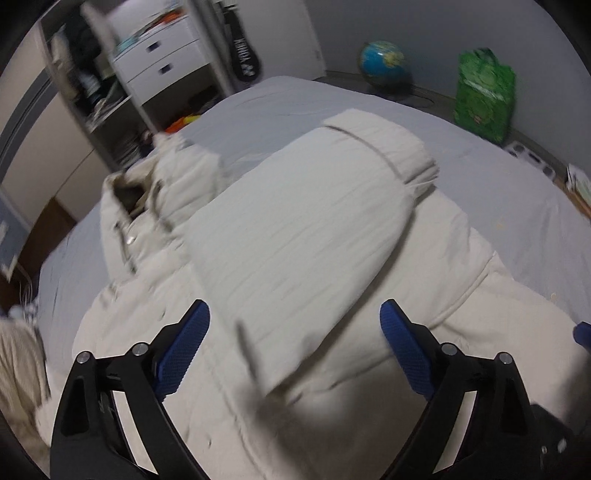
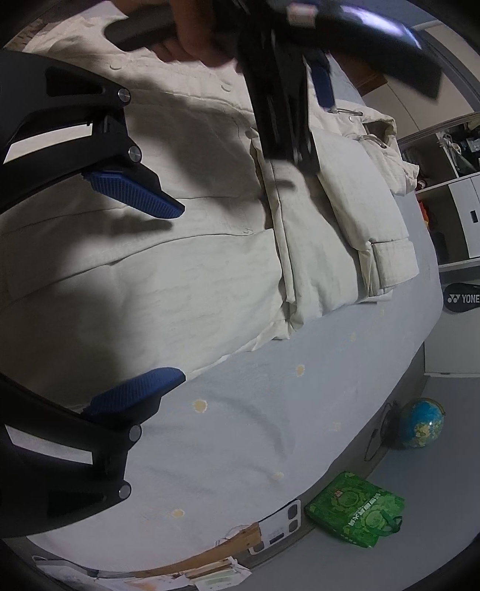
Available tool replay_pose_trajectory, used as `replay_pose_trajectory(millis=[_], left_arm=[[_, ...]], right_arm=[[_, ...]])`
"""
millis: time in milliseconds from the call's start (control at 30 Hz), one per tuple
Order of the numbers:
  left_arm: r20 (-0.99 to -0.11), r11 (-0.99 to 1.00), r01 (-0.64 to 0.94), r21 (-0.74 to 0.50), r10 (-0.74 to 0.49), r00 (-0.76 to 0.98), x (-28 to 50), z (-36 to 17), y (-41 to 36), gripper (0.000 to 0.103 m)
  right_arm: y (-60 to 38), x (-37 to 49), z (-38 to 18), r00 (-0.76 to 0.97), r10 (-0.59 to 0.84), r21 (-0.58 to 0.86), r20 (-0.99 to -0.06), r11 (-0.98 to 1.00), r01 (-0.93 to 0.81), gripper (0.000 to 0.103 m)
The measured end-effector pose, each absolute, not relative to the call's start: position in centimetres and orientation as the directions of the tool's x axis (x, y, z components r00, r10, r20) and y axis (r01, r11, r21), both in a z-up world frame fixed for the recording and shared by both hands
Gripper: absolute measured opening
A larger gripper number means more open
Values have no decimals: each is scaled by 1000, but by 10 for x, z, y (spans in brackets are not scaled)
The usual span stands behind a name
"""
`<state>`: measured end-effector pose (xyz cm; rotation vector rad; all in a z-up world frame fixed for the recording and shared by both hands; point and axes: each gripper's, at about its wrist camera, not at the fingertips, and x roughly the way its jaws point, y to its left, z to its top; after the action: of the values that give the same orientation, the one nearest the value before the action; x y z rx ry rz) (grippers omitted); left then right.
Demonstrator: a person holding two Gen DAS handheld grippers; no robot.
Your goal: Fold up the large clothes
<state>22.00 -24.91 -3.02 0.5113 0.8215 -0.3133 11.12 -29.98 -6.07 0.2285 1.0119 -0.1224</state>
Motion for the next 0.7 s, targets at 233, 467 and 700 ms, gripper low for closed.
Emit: replay_pose_trajectory(millis=[233, 467, 700], left_arm=[[-784, 790, 521, 322, -86, 615, 244, -37, -276, 66], [-785, 762, 554, 334, -100, 611, 254, -31, -284, 21], [-735, 815, 489, 311, -120, 667, 246, -5, -257, 10]], right_arm=[[-302, 112, -65, 517, 27, 155, -856, 966, 206, 79], [-302, 114, -70, 500, 35, 157, -865, 966, 204, 79], [-301, 113, -70, 497, 34, 154, -867, 967, 203, 79]])
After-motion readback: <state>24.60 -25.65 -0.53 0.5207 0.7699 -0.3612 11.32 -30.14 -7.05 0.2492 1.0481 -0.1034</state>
